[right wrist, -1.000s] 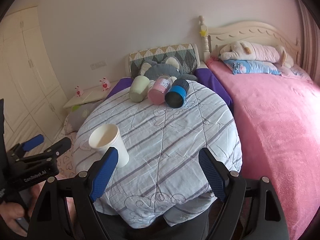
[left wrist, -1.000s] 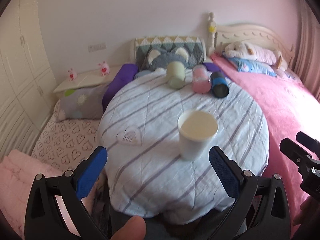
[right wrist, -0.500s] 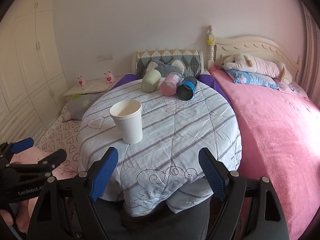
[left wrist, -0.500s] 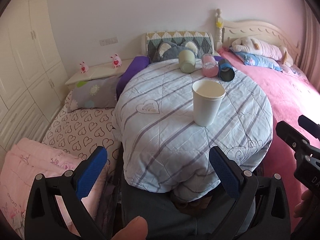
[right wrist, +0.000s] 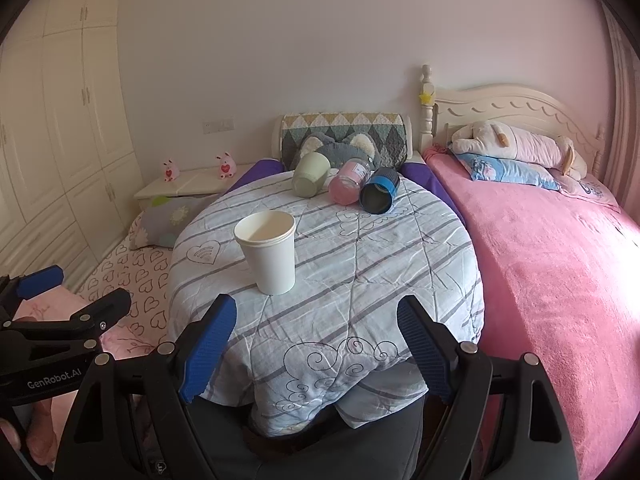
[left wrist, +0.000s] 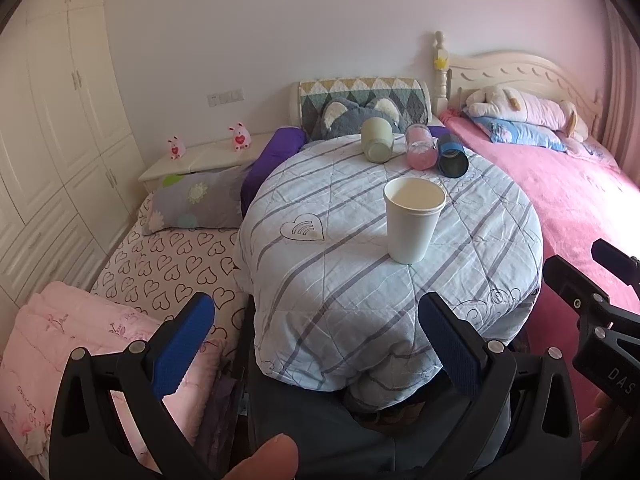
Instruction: Flip cup upright
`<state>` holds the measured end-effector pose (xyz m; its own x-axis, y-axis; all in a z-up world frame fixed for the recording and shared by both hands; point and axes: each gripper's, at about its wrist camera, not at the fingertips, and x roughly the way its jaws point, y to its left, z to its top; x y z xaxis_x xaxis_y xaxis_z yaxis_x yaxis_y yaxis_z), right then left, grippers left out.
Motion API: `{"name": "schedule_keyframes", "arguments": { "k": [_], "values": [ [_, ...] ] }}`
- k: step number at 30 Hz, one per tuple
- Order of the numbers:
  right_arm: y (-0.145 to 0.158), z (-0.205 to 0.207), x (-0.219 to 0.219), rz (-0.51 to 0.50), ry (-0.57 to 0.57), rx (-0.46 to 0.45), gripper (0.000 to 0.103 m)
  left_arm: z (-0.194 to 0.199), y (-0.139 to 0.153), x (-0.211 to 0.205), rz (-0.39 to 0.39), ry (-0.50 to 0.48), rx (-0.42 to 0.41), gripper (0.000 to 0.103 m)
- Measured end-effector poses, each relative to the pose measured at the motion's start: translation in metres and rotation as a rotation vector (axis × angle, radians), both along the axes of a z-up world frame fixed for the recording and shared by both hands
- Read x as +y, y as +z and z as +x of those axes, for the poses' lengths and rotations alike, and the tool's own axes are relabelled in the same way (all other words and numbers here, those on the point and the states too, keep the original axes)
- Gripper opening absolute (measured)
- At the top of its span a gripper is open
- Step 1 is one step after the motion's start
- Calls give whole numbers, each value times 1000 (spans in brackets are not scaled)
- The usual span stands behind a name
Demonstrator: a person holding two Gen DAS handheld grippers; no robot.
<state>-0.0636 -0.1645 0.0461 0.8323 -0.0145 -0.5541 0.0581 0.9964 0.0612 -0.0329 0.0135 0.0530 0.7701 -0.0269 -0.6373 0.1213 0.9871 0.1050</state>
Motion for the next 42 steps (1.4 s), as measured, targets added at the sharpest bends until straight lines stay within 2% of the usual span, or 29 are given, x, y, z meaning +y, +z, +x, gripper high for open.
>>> {"name": "schedule_keyframes", "arguments": {
  "k": [42],
  "values": [
    [1,0,5,0,15,4,84,-2,-1,1,-22,1,4,103]
  ]
}}
